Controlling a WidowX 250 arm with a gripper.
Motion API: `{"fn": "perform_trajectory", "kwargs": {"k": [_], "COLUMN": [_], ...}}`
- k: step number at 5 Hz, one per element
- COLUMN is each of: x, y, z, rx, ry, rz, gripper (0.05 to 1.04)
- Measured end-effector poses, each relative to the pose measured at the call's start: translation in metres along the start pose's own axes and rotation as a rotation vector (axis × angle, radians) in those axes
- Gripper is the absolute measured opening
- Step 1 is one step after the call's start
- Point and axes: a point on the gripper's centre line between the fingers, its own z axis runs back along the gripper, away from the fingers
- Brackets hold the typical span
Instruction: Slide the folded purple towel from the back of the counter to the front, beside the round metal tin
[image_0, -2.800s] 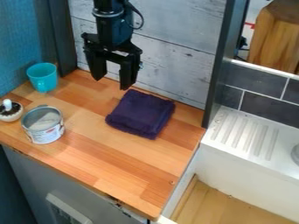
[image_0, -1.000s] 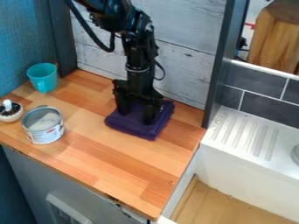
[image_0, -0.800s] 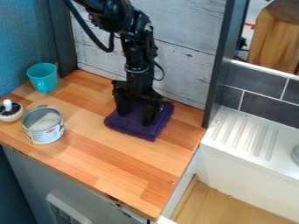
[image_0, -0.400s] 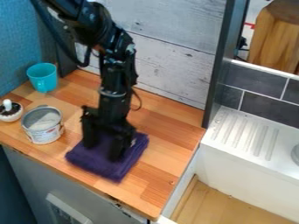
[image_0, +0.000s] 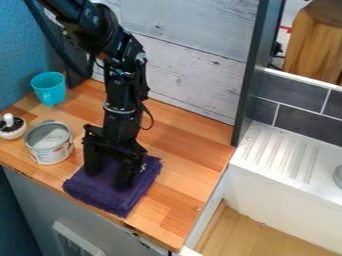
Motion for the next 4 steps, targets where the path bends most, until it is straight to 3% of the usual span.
{"fn": "perform_trajectory", "kwargs": {"k": [1,2,3,4], "x": [0.011,0.017,-0.003,-0.020], "y": [0.010,0.023,0.049,0.072], "z": [0.017,0.070,0.090,0.098], "rx": [-0.032,-0.053,-0.085,-0.072], "ry": [-0.123,-0.287,-0.255,-0.189], "rz": [0.041,0.076,0.159,0.185], "gripper": [1.000,1.000,1.000,1.000]}}
